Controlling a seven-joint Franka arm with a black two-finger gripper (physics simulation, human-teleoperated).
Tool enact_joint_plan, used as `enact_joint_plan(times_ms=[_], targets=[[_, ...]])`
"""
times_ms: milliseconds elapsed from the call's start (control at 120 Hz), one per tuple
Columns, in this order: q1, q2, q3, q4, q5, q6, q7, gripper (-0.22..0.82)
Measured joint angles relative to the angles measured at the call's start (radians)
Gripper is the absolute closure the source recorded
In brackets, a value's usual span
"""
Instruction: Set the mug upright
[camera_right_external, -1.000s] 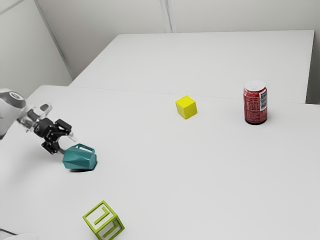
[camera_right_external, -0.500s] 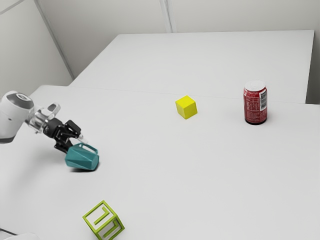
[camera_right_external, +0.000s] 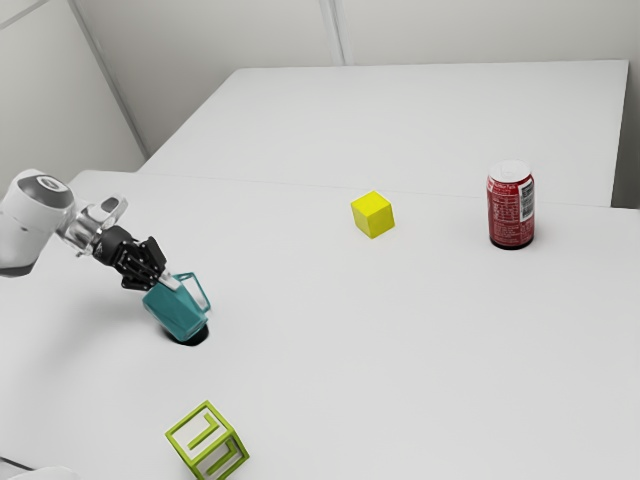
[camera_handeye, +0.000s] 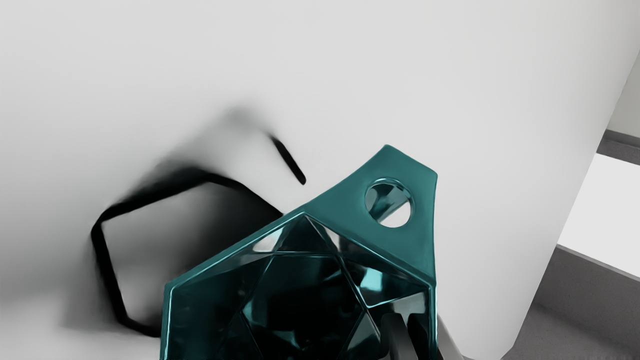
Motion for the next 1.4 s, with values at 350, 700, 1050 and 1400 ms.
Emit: enact_joint_plan(times_ms=[350, 700, 1050, 1400], targets=[[-0.023, -0.084, 0.001, -0.024, 0.009, -0.01, -0.003, 0.78], [-0.334, -0.319, 0.003, -0.052, 0.289, 0.138, -0.008, 0.79], [-0.574, -0.315, -0.033, -0.084, 0.672, 0.358, -0.09, 0.79], [-0.555, -0.268, -0.035, -0.096, 0.728, 0.45, -0.206, 0.79]])
